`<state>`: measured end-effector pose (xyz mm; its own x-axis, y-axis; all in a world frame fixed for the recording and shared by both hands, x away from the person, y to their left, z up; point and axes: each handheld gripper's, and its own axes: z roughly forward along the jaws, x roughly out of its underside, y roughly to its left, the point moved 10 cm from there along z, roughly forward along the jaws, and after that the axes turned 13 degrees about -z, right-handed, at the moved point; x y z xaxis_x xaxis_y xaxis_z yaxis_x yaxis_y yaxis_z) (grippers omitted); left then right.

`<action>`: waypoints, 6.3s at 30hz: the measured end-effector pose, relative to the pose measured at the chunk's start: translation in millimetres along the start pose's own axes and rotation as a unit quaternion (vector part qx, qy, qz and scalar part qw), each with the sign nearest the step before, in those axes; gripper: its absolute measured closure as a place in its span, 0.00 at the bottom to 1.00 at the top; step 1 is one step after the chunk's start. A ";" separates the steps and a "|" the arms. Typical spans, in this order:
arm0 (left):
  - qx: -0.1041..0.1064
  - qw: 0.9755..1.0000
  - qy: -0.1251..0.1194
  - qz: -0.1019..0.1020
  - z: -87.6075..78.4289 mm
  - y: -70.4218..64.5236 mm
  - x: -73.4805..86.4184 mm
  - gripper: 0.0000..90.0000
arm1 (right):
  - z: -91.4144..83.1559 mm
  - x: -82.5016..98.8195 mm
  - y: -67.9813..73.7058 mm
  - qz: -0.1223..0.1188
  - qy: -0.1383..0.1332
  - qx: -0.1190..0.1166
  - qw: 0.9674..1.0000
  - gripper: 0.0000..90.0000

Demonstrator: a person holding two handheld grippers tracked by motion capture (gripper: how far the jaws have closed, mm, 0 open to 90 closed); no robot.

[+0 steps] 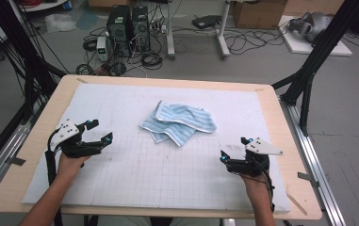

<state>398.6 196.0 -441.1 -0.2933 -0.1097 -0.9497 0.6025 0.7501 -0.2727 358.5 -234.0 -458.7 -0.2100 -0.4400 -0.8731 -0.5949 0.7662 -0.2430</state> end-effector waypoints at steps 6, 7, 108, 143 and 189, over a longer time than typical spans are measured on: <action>-0.002 1.000 0.003 0.001 1.7 -0.3 0.8 0.20 | 1.0 0.0 -1.1 0.002 -0.003 0.000 1.000 0.10; -0.002 1.000 0.006 0.001 1.8 -0.1 1.4 0.20 | 1.4 0.1 -1.2 0.002 -0.004 -0.001 1.000 0.10; 0.142 0.977 0.106 -0.118 120.1 -77.9 -15.3 0.85 | 11.2 10.5 9.5 0.009 0.028 -0.014 0.999 0.10; -0.060 0.990 0.114 -0.065 103.7 19.4 4.1 0.47 | 27.8 7.0 24.4 -0.001 0.045 -0.041 0.998 0.10; 0.078 0.992 0.093 -0.042 43.3 -47.8 23.0 0.43 | 68.8 -32.4 20.9 0.001 0.030 -0.023 0.999 0.10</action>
<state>395.2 129.4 -456.5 -0.4707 -0.0351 -0.8816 0.6726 0.6323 -0.3843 406.3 -171.5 -464.6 -0.2570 -0.4672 -0.8460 -0.6292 0.7453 -0.2204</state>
